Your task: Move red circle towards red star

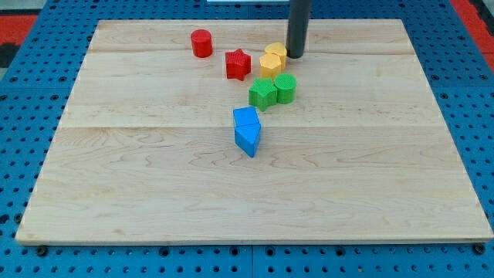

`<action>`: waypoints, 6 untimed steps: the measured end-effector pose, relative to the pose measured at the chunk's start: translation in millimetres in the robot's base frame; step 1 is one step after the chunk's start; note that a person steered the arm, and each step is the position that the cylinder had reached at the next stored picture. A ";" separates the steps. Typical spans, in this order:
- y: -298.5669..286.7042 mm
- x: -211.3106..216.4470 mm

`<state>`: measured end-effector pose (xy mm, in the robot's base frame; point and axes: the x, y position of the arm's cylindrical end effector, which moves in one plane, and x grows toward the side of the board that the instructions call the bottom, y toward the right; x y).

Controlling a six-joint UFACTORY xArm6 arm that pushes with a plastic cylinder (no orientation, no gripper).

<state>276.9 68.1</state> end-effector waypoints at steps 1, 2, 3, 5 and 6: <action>-4.3 -21.4; -8.0 -46.8; -94.4 -66.3; -164.7 -27.7; -152.7 -25.4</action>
